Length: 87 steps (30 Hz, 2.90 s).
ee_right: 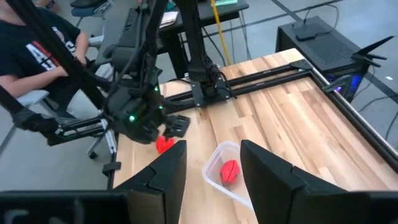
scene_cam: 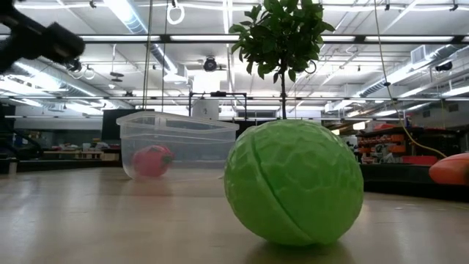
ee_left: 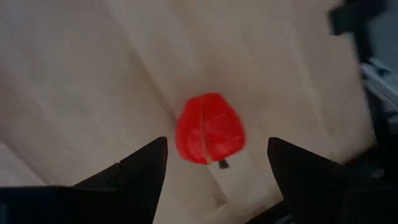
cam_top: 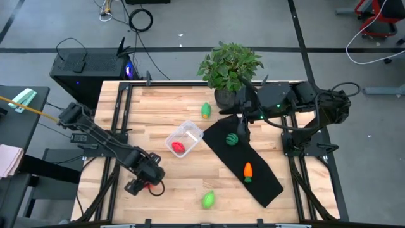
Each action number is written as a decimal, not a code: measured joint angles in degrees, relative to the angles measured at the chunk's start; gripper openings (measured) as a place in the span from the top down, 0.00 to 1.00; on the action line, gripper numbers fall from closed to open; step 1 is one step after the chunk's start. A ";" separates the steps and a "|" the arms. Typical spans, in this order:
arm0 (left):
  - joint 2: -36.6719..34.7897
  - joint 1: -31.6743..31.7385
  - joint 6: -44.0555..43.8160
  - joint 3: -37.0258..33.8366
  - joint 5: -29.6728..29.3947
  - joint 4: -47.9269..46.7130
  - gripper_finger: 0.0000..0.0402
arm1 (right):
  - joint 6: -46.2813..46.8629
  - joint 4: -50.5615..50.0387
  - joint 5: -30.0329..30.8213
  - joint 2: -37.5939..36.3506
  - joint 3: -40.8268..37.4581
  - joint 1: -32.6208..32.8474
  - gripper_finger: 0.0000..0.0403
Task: Pick and placing Produce into tupperware
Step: Put the red apple into the transparent bin
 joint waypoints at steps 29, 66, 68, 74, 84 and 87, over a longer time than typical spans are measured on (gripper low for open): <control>5.46 0.00 -12.85 -0.07 1.73 1.90 0.29 | -0.46 0.03 -0.40 -0.02 0.00 4.66 0.60; 5.38 1.03 -19.64 -5.06 3.88 5.57 0.29 | -1.09 0.03 -1.24 -0.02 0.00 4.66 0.60; 5.38 1.03 -19.68 -5.85 3.85 5.75 0.29 | -1.09 0.03 -1.26 -0.02 0.00 4.66 0.60; 5.27 1.03 -20.77 -8.19 4.30 10.22 0.29 | -1.09 0.03 -1.26 -0.02 0.00 4.66 0.60; 5.29 1.03 -20.39 -8.81 3.96 12.06 0.29 | -1.07 0.03 -1.26 -0.02 0.00 4.66 0.60; 5.31 1.03 -20.06 -8.81 3.87 12.19 0.29 | -1.09 0.05 -1.26 -0.02 0.00 4.66 0.60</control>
